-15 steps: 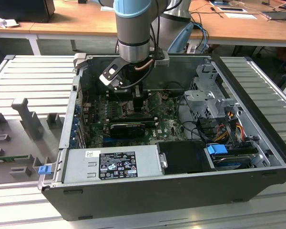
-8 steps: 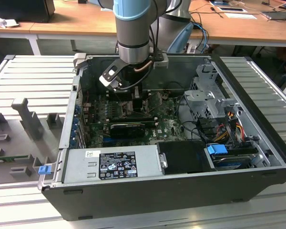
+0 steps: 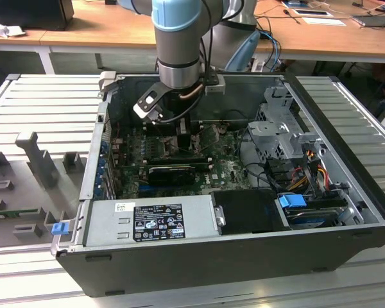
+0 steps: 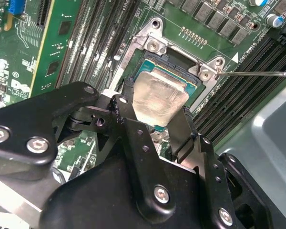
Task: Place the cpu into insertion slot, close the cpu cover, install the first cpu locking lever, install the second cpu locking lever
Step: 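Place the cpu into insertion slot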
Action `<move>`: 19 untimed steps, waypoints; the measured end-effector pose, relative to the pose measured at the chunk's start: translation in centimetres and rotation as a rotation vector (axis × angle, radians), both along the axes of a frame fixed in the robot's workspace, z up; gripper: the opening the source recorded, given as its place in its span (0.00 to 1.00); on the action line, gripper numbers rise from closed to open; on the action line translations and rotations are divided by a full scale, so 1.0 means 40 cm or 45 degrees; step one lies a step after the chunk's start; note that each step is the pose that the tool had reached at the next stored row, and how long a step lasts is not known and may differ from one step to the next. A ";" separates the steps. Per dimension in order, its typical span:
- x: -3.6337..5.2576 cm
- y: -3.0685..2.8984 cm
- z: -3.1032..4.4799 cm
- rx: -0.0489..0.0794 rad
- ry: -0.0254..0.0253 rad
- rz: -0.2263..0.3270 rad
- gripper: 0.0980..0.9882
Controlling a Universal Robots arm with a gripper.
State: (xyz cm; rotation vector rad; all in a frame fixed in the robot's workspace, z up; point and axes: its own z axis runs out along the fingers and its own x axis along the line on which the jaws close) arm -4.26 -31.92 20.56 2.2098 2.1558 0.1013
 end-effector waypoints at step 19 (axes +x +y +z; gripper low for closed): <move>0.000 0.000 0.010 0.000 0.0000 0.000 0.57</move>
